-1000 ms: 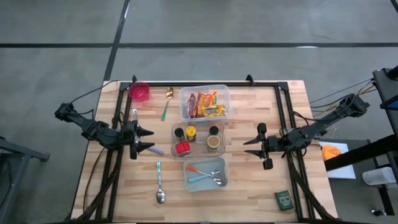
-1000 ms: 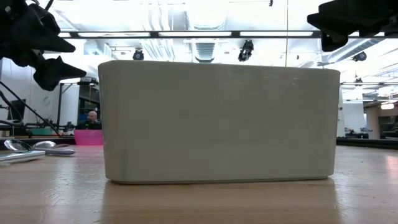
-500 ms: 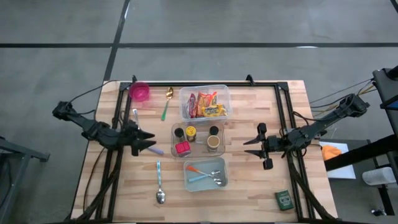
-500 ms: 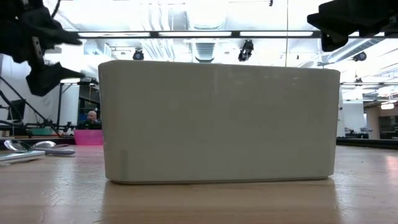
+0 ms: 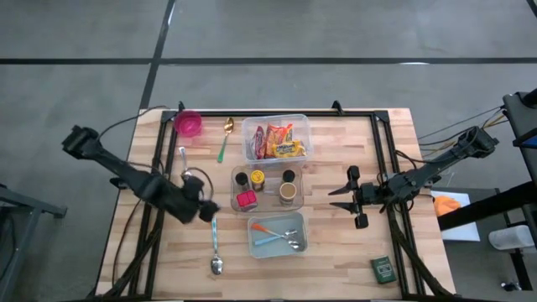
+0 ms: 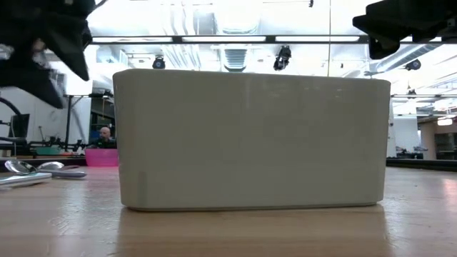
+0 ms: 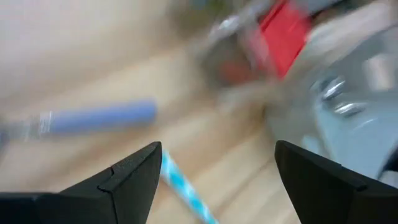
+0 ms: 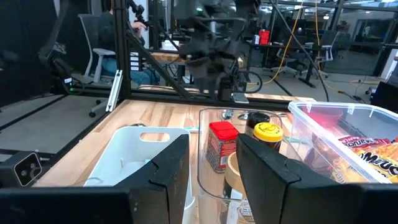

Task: Pick & Place Food Item
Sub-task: Put the blue patterned spoon into the gray bin

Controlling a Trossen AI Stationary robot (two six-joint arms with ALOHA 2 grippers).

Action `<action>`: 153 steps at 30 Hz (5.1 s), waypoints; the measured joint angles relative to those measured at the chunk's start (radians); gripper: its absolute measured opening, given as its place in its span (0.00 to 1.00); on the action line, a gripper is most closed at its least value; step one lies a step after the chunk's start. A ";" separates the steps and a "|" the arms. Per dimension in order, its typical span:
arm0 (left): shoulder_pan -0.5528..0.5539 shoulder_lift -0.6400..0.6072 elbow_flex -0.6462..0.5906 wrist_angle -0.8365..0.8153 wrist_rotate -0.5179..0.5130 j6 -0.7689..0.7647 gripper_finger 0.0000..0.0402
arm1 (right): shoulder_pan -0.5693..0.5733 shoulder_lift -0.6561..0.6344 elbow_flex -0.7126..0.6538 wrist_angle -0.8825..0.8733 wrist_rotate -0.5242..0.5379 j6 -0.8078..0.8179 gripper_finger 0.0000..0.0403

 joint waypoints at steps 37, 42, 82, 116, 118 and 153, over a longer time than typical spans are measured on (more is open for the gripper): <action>-0.191 0.787 0.416 -0.023 0.362 -0.857 0.79 | 0.000 0.000 -0.001 0.000 0.000 0.000 0.32; -0.190 0.786 0.374 0.052 0.383 -0.857 0.79 | 0.000 0.000 -0.001 0.000 0.000 0.000 0.32; -0.184 0.782 0.361 0.059 0.432 -0.852 0.03 | 0.000 0.000 -0.001 0.000 0.000 0.000 0.32; -0.203 0.607 0.635 -0.279 -0.183 -0.205 0.03 | 0.000 0.000 -0.001 0.000 0.000 0.000 0.32; -0.194 0.607 0.657 -0.280 -0.200 -0.088 0.03 | 0.000 0.000 -0.001 0.000 0.000 0.000 0.32; 0.132 0.820 0.721 0.118 0.226 0.982 0.03 | 0.000 0.000 0.000 -0.005 0.000 0.000 0.32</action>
